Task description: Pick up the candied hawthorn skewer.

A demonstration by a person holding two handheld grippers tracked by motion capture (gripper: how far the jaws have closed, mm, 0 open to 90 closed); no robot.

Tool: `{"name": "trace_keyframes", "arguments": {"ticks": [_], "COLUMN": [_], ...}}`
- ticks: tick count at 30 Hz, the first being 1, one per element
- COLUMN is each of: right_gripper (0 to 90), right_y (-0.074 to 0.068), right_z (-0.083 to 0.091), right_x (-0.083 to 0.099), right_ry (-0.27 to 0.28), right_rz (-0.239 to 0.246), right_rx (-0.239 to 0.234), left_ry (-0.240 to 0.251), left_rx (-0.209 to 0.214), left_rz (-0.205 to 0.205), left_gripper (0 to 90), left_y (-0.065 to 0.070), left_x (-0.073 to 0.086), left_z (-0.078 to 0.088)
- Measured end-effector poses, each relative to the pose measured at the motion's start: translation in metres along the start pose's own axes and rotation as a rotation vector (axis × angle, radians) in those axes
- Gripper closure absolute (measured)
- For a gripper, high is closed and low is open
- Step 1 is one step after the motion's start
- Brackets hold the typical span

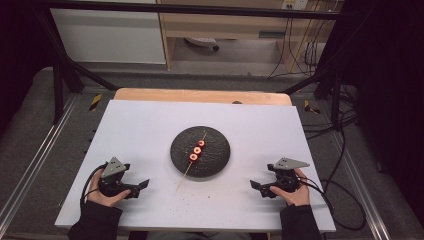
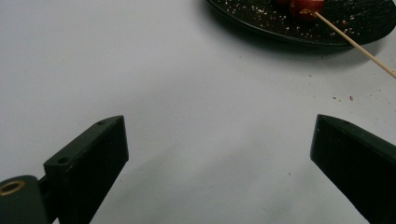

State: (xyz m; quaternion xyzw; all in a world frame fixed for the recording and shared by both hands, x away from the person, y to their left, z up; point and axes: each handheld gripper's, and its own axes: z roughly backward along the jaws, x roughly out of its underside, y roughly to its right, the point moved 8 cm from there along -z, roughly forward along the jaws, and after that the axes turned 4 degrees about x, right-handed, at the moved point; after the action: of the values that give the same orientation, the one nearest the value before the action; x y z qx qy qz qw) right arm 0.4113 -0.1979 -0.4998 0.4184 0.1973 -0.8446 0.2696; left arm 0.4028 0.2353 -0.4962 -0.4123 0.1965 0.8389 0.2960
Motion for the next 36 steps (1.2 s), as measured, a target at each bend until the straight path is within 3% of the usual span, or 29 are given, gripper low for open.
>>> {"name": "trace_keyframes", "arguments": {"ticks": [22,36], "right_gripper": [1.9,2.0], "right_y": [-0.001,-0.003], "right_z": [0.001,0.001], "right_x": [-0.002,-0.003], "right_ry": [0.013,0.009], "right_rz": [-0.01,-0.006], "right_rx": [-0.004,-0.008], "left_ry": [-0.011,-0.035], "left_rx": [0.023,0.066], "left_rz": [-0.017,-0.028], "left_gripper": [5.7,12.0], "left_y": [0.019,0.06], "left_x": [-0.011,-0.038], "left_z": [-0.005,-0.025]}}
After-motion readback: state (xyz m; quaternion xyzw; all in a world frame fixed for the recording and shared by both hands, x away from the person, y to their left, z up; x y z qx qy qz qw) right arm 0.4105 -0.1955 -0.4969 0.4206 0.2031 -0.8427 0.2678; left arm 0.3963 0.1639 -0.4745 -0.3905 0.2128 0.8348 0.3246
